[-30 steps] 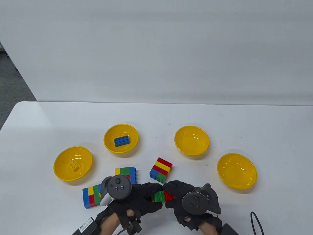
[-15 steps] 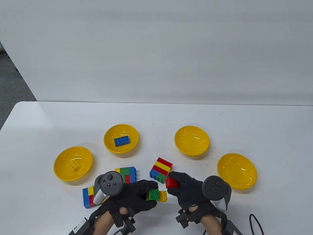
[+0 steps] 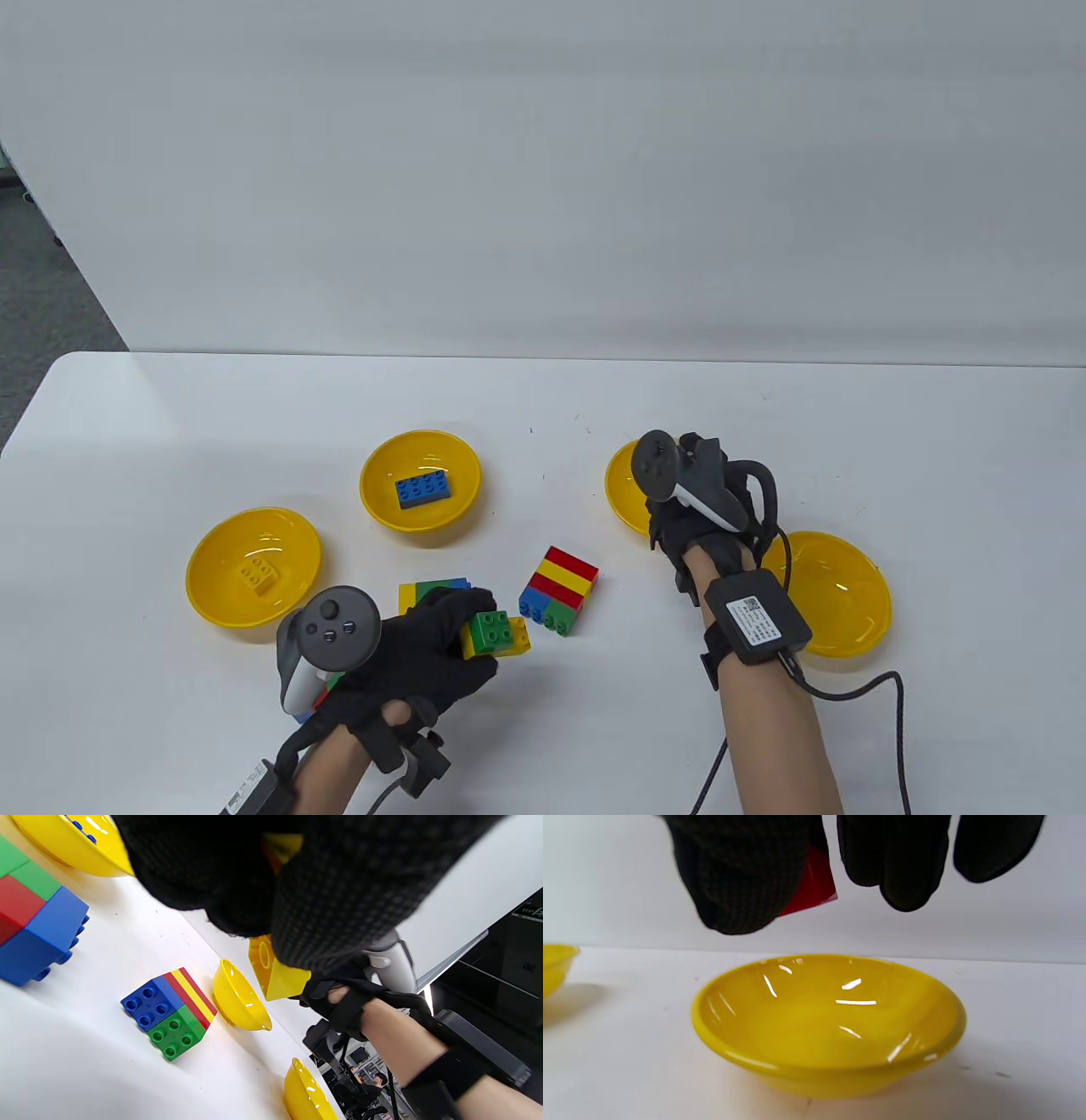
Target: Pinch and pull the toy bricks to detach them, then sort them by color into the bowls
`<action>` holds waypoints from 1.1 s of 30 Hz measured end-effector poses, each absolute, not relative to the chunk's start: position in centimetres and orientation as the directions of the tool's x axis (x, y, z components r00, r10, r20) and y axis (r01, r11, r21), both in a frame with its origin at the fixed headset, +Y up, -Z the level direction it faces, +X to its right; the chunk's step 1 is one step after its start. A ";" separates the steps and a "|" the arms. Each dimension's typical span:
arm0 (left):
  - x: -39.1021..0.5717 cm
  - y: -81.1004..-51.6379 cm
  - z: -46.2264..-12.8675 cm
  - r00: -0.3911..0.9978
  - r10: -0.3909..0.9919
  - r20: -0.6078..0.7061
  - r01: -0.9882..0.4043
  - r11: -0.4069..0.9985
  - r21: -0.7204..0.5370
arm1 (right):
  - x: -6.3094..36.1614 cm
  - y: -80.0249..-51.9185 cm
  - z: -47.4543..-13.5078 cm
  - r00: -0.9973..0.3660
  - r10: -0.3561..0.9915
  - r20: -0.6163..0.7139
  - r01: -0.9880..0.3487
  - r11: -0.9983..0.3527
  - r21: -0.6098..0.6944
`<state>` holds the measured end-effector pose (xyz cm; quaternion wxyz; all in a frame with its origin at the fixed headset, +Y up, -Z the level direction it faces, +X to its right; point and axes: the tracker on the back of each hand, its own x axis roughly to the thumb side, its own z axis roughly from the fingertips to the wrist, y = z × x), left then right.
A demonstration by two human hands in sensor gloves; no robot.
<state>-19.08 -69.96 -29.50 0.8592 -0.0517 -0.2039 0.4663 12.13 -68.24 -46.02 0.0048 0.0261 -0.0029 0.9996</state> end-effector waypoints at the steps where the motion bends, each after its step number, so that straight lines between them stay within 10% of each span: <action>1: -19.0 -70.1 -29.5 0.483 0.823 0.298 -0.780 0.559 -0.280 | 12.1 -68.7 -46.3 -0.999 0.005 0.046 -0.004 -1.000 0.004; 11: -18.4 -70.6 -29.3 0.569 0.765 0.302 -0.731 0.639 -0.242 | 13.9 -67.7 -46.1 -0.959 0.283 0.031 -0.285 -0.955 -0.082; 19: -17.9 -70.8 -29.1 0.523 0.802 0.288 -0.767 0.590 -0.253 | 10.0 -63.4 -35.9 -0.619 0.570 0.540 -0.667 -0.745 0.022; 25: -16.9 -70.9 -28.5 0.469 0.831 0.300 -0.786 0.547 -0.289 | 6.4 -66.3 -29.2 -0.401 0.633 0.662 -0.641 -0.710 0.290; 33: -15.5 -72.0 -28.3 0.468 0.832 0.297 -0.756 0.551 -0.352 | 6.5 -69.5 -27.7 -0.402 0.636 0.658 -0.680 -0.689 0.250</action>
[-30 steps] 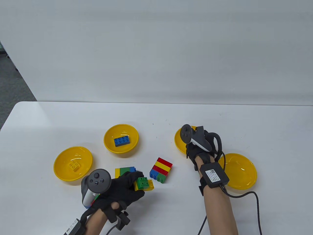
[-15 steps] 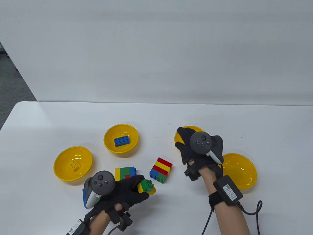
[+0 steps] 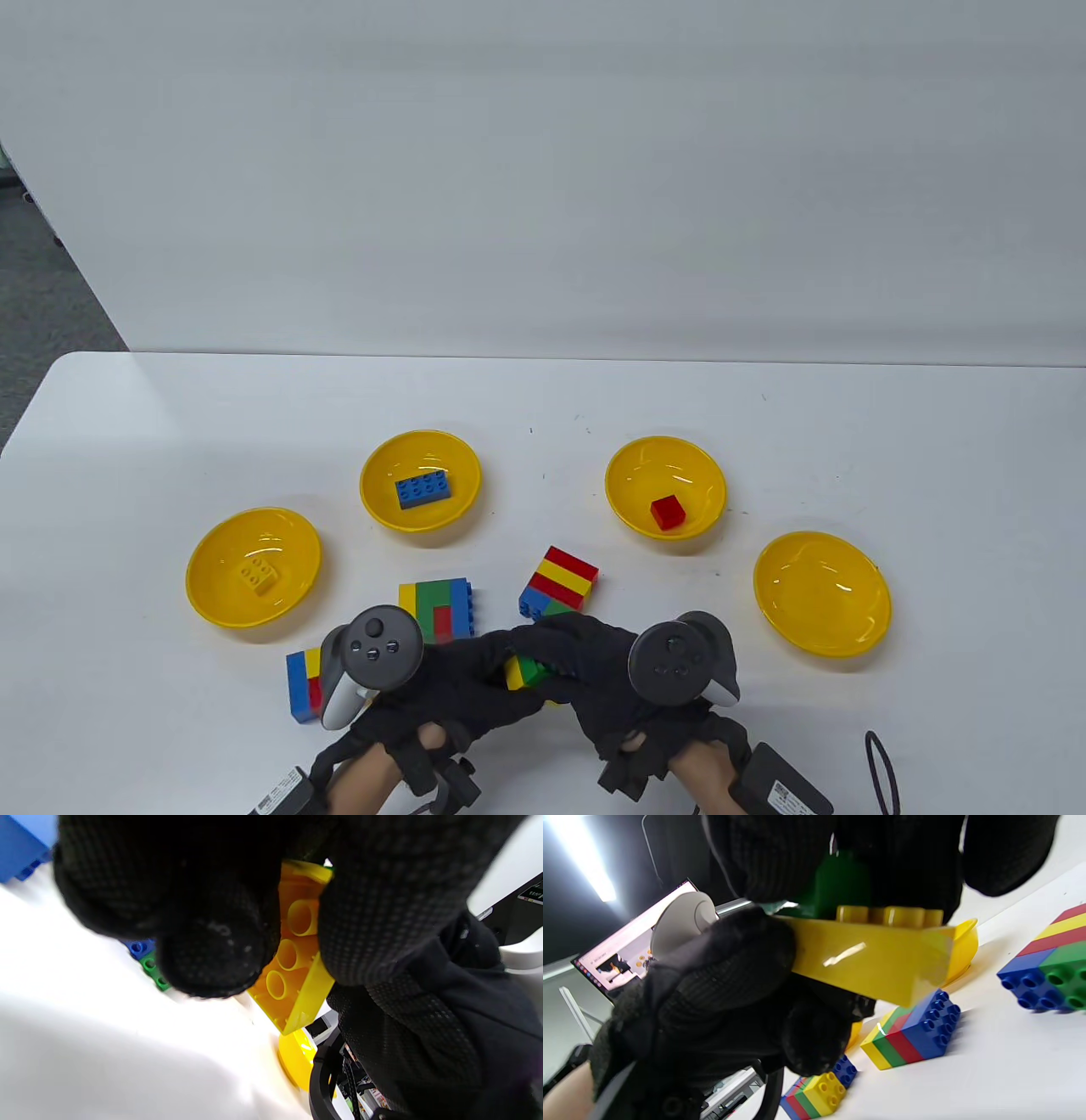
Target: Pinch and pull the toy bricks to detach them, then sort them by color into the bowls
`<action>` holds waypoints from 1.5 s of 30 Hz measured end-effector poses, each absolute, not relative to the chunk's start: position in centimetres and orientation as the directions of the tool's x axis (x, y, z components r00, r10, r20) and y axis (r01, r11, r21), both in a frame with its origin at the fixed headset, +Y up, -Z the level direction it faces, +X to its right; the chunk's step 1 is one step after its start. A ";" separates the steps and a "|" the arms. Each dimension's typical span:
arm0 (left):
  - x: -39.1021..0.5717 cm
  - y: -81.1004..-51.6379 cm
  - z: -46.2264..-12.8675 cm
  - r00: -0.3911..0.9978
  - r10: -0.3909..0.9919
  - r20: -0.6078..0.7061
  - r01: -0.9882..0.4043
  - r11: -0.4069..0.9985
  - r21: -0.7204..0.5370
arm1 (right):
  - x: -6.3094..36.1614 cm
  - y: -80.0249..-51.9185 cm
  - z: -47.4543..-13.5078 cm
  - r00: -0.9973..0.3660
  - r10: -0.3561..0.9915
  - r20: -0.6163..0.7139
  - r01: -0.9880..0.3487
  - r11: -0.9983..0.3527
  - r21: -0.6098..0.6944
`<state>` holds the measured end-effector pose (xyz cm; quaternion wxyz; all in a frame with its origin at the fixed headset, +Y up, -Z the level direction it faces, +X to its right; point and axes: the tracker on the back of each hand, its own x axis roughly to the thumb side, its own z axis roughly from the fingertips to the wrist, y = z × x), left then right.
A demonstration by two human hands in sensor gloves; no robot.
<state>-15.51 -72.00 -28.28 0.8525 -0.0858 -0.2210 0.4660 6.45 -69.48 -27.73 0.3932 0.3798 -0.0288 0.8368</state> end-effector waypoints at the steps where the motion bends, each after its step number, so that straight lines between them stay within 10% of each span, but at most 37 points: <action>1: -15.2 -72.1 -28.3 0.467 0.830 0.304 -0.754 0.553 -0.354 | 6.3 -69.5 -27.4 -0.430 0.598 0.676 -0.673 -0.712 0.202; 12: -15.1 -71.7 -28.2 0.434 0.831 0.347 -0.744 0.548 -0.382 | 8.2 -69.8 -28.8 -0.277 0.814 0.511 -0.822 -0.476 0.312; 20: -16.4 -70.9 -28.2 0.405 0.852 0.333 -0.785 0.510 -0.351 | 17.7 -66.5 -31.5 -0.722 0.570 0.391 -0.674 -0.707 -0.213; 27: -16.7 -70.8 -28.4 0.415 0.853 0.316 -0.789 0.510 -0.342 | 26.2 -69.1 -32.7 -0.998 0.040 -0.044 -0.029 -0.972 -0.232; 37: -16.7 -71.0 -28.4 0.432 0.849 0.303 -0.782 0.520 -0.343 | 26.6 -71.4 -33.7 -0.996 -0.024 -0.084 0.032 -0.994 -0.100; 45: -16.8 -70.9 -28.5 0.430 0.850 0.304 -0.784 0.518 -0.341 | 26.7 -68.2 -32.3 -0.990 0.137 -0.043 -0.116 -0.941 -0.319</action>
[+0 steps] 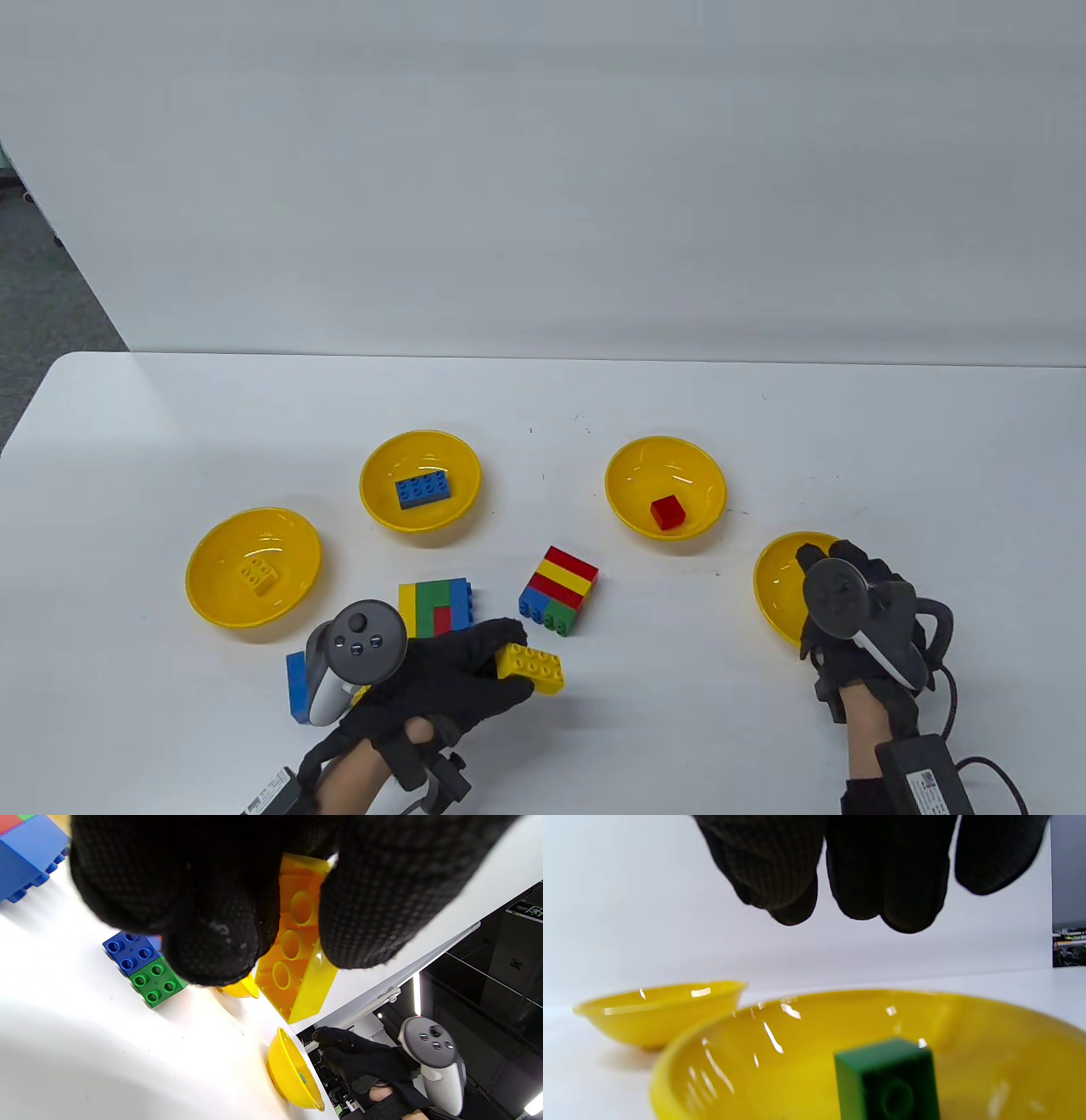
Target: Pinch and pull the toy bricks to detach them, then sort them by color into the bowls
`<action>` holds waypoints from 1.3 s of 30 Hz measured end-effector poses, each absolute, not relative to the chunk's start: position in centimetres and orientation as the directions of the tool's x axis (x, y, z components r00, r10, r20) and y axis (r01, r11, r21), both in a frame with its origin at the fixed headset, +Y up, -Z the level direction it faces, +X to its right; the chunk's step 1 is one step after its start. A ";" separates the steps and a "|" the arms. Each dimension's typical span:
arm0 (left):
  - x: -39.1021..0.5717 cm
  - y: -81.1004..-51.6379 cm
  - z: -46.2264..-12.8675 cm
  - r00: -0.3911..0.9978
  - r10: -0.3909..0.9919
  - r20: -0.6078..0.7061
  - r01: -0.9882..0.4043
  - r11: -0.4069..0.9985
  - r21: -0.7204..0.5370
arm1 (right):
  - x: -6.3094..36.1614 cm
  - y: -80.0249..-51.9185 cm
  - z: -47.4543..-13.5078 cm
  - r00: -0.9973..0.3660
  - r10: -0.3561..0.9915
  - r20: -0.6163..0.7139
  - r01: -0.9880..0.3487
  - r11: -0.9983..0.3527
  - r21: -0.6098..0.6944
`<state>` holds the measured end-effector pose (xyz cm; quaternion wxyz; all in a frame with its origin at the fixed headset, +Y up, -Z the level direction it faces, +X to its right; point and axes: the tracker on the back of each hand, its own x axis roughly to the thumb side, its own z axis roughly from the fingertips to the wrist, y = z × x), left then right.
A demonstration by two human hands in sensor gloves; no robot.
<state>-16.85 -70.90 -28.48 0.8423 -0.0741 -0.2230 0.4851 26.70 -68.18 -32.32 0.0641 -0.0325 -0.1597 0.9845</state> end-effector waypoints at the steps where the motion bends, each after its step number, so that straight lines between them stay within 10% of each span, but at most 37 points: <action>1: -16.9 -70.9 -28.5 0.429 0.851 0.304 -0.785 0.518 -0.341 | 26.4 -67.6 -32.1 -0.990 0.141 -0.030 -0.121 -0.927 -0.355; 17: -20.1 -68.7 -29.2 0.428 0.848 0.312 -0.836 0.502 -0.220 | 17.3 -65.3 -29.4 -0.954 -0.072 0.292 -0.082 -0.873 -0.480; 22: -26.9 -64.7 -29.0 0.553 0.765 0.329 -0.829 0.543 0.131 | 16.8 -66.0 -29.6 -0.947 -0.065 0.313 -0.085 -0.892 -0.444; 27: -34.8 -65.3 -29.2 0.753 0.653 0.075 -0.616 0.661 0.428 | 16.2 -66.3 -29.6 -0.941 -0.077 0.331 -0.077 -0.900 -0.429; 39: -38.1 -71.1 -32.1 0.880 0.423 -0.216 -0.369 0.895 0.252 | 15.2 -67.3 -29.7 -0.929 -0.116 0.352 -0.033 -0.920 -0.390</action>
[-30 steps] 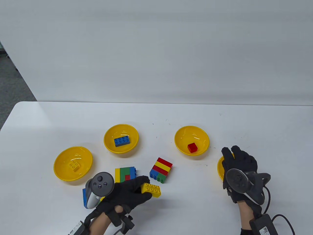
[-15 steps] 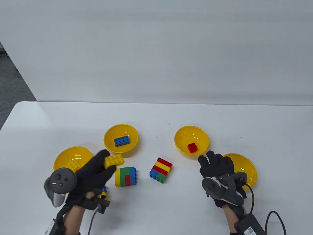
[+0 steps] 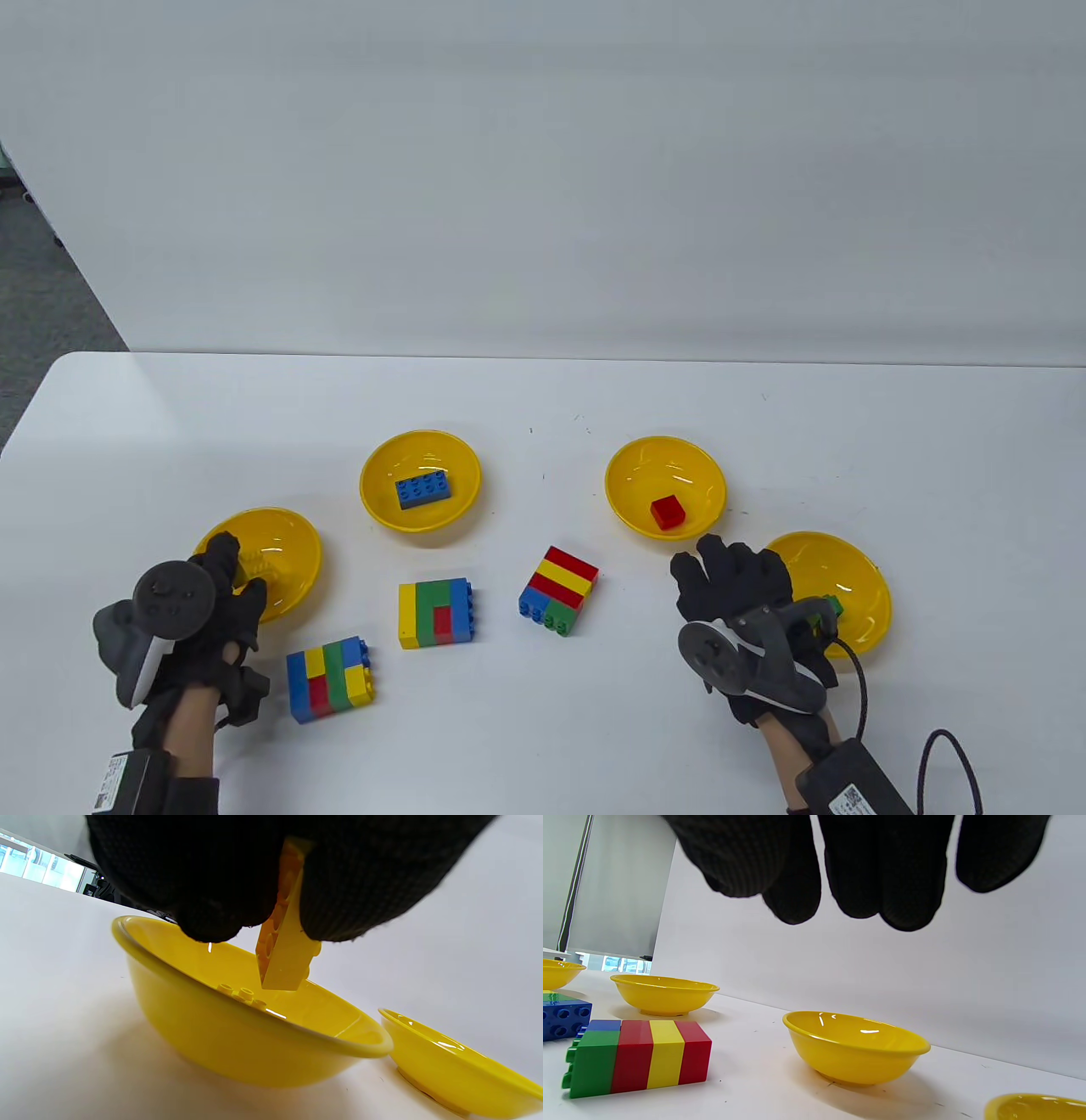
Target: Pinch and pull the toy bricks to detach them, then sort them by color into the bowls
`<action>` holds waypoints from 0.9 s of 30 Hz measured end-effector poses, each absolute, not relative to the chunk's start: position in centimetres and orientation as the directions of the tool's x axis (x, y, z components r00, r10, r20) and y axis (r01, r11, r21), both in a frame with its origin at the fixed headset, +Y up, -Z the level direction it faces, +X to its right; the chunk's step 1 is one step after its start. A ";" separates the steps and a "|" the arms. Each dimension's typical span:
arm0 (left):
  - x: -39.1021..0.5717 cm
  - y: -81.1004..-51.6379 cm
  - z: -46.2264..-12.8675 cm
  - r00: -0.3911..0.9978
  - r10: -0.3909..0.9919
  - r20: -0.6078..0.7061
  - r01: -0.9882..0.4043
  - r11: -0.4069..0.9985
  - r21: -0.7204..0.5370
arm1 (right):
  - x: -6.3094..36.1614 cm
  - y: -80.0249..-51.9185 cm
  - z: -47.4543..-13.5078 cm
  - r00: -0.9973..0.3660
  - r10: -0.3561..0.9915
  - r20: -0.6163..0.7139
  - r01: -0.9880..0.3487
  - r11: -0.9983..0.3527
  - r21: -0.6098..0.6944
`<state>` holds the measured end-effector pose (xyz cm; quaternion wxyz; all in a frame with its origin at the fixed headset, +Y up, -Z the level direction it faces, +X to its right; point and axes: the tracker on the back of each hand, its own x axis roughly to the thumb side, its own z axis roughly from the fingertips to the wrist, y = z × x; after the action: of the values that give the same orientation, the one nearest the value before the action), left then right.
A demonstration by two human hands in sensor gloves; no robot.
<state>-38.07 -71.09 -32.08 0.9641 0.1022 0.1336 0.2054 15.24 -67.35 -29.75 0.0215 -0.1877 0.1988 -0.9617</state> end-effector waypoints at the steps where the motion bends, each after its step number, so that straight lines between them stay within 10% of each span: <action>1: -38.1 -71.0 -32.1 0.876 0.433 -0.212 -0.378 0.890 0.254 | 15.2 -67.3 -29.7 -0.928 -0.119 0.353 -0.030 -0.921 -0.389; 27: -34.6 -66.7 -29.8 0.846 0.533 0.004 -0.496 0.784 0.372 | 7.7 -68.5 -31.6 -0.795 -0.111 0.596 0.017 -0.987 -0.162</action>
<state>-34.60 -66.66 -29.82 0.9432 0.1826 0.0505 0.2729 7.70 -68.52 -31.62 0.0340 -0.3182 0.0742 -0.9445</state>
